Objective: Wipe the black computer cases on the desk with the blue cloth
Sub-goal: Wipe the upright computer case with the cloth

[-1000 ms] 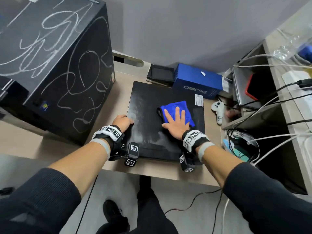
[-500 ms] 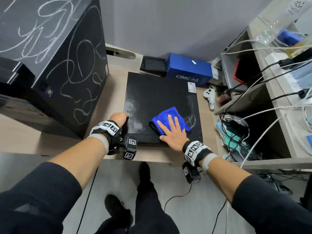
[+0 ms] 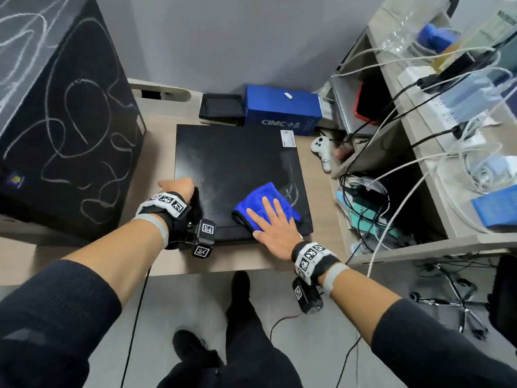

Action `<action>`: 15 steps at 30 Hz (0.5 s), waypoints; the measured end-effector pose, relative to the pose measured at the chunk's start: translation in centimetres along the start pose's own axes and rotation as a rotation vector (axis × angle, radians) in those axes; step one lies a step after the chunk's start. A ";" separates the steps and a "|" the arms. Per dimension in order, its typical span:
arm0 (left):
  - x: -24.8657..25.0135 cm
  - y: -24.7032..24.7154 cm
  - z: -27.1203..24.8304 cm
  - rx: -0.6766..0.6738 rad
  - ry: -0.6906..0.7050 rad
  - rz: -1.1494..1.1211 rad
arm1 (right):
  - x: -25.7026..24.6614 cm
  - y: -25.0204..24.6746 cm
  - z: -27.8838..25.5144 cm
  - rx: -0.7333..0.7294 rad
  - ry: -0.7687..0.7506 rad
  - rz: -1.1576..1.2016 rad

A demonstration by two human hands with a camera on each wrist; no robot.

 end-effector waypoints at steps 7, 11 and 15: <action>1.8 -0.7 -5.9 -0.009 -0.061 -0.028 | 5.9 -1.1 -0.5 0.006 0.162 0.075; 2.0 -0.9 -6.9 0.030 -0.062 0.019 | 6.9 -5.1 5.7 0.043 0.178 0.082; 1.8 -0.4 -6.5 0.058 -0.044 0.022 | 6.9 -10.2 12.6 0.077 0.187 0.146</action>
Point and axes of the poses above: each hand's wrist, its own z-axis towards the middle knuckle, its own y-axis out of the palm, x = y × z, the point moved 5 cm from there along z, towards the middle knuckle, and after that the axes turned 2 degrees about z, right-handed, at the moved point
